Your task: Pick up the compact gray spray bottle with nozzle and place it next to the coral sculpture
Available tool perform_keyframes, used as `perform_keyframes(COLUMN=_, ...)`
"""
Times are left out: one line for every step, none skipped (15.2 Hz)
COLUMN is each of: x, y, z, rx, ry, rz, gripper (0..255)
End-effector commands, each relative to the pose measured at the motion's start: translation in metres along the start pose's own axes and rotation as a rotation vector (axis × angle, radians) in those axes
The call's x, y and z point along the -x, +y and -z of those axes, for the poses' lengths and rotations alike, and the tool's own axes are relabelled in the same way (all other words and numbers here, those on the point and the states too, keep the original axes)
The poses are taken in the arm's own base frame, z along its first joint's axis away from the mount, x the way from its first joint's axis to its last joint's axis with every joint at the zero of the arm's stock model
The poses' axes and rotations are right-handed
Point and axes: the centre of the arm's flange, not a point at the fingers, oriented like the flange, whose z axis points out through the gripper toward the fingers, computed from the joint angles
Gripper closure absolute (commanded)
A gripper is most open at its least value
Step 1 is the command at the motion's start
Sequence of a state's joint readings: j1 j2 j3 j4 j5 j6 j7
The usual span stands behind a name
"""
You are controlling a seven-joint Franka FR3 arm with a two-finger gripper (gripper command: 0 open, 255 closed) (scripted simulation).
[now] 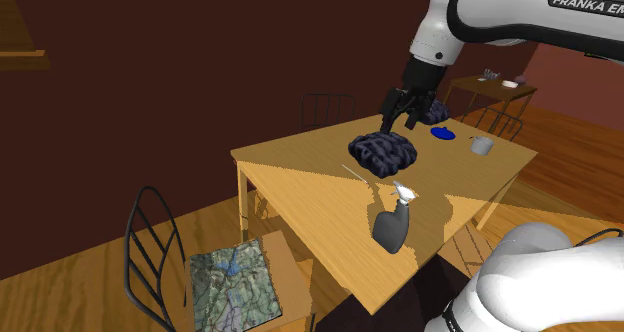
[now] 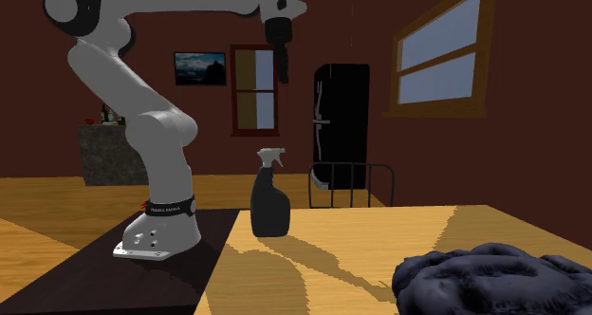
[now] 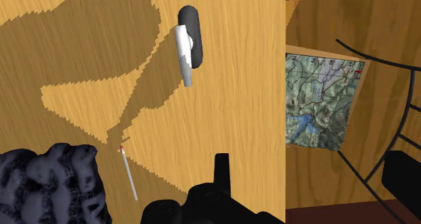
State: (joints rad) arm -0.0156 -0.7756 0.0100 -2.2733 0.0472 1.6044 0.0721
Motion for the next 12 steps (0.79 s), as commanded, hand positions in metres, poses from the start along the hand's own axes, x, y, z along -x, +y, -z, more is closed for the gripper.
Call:
perform_keyframes(x=0.000, y=0.000, z=0.000, rx=0.000, ry=0.000, rz=0.000, gripper=0)
perform_keyframes(x=0.005, y=0.005, z=-0.011, rx=0.004, ry=0.003, rz=-0.002, gripper=0)
perform_keyframes(x=0.010, y=0.010, z=-0.022, rx=0.008, ry=0.006, rz=-0.003, gripper=0)
perform_keyframes(x=0.015, y=0.016, z=-0.033, rx=0.012, ry=0.008, rz=-0.005, gripper=0)
perform_keyframes(x=0.020, y=0.021, z=-0.043, rx=0.016, ry=0.011, rz=-0.006, gripper=0)
perform_keyframes(x=0.025, y=0.026, z=-0.054, rx=0.020, ry=0.014, rz=-0.008, gripper=0)
perform_keyframes(x=0.031, y=0.032, z=-0.065, rx=0.024, ry=0.017, rz=-0.010, gripper=0)
perform_keyframes(x=0.036, y=0.037, z=-0.076, rx=0.028, ry=0.020, rz=-0.011, gripper=0)
perform_keyframes(x=0.040, y=0.043, z=-0.087, rx=0.032, ry=0.023, rz=-0.013, gripper=0)
perform_keyframes(x=0.045, y=0.048, z=-0.098, rx=0.036, ry=0.025, rz=-0.014, gripper=0)
perform_keyframes(x=0.050, y=0.054, z=-0.108, rx=0.040, ry=0.028, rz=-0.016, gripper=0)
perform_keyframes(x=0.055, y=0.059, z=-0.119, rx=0.044, ry=0.031, rz=-0.018, gripper=0)
